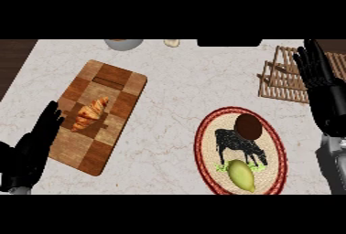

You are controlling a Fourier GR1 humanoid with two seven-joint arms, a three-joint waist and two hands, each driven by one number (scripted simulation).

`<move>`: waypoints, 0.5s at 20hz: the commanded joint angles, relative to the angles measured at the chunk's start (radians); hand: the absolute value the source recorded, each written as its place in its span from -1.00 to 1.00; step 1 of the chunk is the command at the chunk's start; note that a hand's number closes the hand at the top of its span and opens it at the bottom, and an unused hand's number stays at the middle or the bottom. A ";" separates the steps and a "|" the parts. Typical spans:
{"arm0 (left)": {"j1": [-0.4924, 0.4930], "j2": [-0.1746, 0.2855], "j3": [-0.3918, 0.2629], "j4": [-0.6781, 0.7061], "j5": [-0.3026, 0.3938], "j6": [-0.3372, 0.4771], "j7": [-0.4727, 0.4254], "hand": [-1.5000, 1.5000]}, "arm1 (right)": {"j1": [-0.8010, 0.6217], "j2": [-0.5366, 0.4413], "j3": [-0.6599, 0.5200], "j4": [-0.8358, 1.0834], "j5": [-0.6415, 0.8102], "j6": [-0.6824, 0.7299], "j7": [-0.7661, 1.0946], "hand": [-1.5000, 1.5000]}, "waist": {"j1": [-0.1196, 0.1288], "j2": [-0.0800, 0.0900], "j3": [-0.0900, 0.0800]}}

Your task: Pick the lemon from the placemat and place it in the tiered shelf

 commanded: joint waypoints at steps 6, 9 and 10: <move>-0.143 -0.054 -0.068 0.029 -0.134 -0.019 -0.100 0.00 | 0.199 0.039 -0.016 -0.043 -0.272 0.393 -0.418 -1.00 | -0.063 -0.006 0.017; -0.105 -0.068 -0.073 0.014 -0.091 -0.030 -0.080 0.00 | 0.188 -0.021 -0.129 0.047 -0.032 0.105 -0.338 1.00 | -0.100 0.009 0.004; -0.120 -0.075 -0.077 0.013 -0.101 -0.026 -0.087 0.00 | 0.221 0.009 -0.153 0.085 -0.012 0.060 -0.395 1.00 | -0.084 0.011 0.011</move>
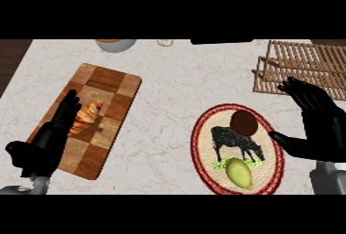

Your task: Pick the lemon from the placemat and place it in the tiered shelf

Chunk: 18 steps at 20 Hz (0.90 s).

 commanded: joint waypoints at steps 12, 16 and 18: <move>-0.158 -0.133 -0.064 0.189 -0.066 -0.060 -0.060 0.00 | 0.086 0.003 -0.179 0.526 -0.032 0.358 -0.737 -1.00 | 0.044 -0.010 -0.009; -0.176 -0.150 -0.070 0.205 -0.083 -0.050 -0.032 0.00 | 0.165 -0.080 -0.106 0.478 0.151 0.285 -0.803 -1.00 | 0.039 -0.015 -0.010; -0.190 -0.166 -0.065 0.218 -0.090 -0.049 -0.034 0.00 | 0.197 -0.090 -0.089 0.447 0.199 0.241 -0.840 -1.00 | 0.037 -0.016 -0.010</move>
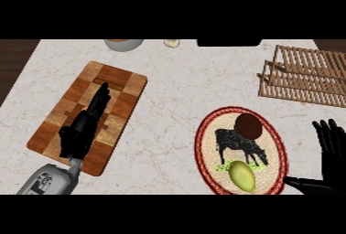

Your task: Pick the lemon from the placemat and place it in the tiered shelf

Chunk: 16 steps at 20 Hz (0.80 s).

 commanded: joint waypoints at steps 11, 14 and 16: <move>-0.014 -0.021 0.057 0.054 -0.018 -0.045 -0.013 0.00 | 0.322 -0.215 0.077 -0.457 0.343 -0.130 0.042 -1.00 | -0.010 -0.007 -0.004; -0.004 -0.010 0.055 0.018 -0.024 -0.043 0.020 0.00 | 0.413 -0.206 0.089 -0.587 0.465 -0.240 0.093 -1.00 | -0.013 -0.010 -0.005; 0.006 -0.048 0.039 0.041 -0.051 -0.038 -0.019 0.00 | 0.441 -0.167 0.099 -0.622 0.524 -0.292 0.151 -1.00 | -0.008 -0.007 -0.004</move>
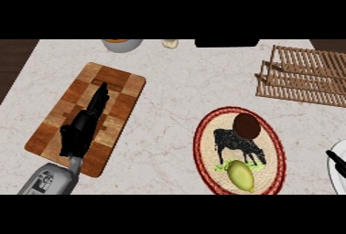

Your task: Pick the lemon from the placemat and place it in the tiered shelf

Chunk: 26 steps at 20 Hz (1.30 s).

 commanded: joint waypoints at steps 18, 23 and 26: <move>0.036 -0.098 0.098 -0.004 -0.138 -0.086 0.012 0.00 | 0.251 0.267 0.114 -0.247 0.345 -0.166 0.073 -1.00 | 0.012 0.002 0.002; 0.070 -0.143 0.103 -0.029 -0.181 -0.099 0.008 0.00 | 0.204 0.267 0.084 -0.252 0.337 -0.107 0.131 -1.00 | 0.014 0.002 0.002; 0.125 -0.155 0.069 -0.105 -0.216 -0.084 0.034 0.00 | 0.246 0.275 0.088 -0.240 0.338 -0.112 0.068 -1.00 | 0.015 0.001 0.002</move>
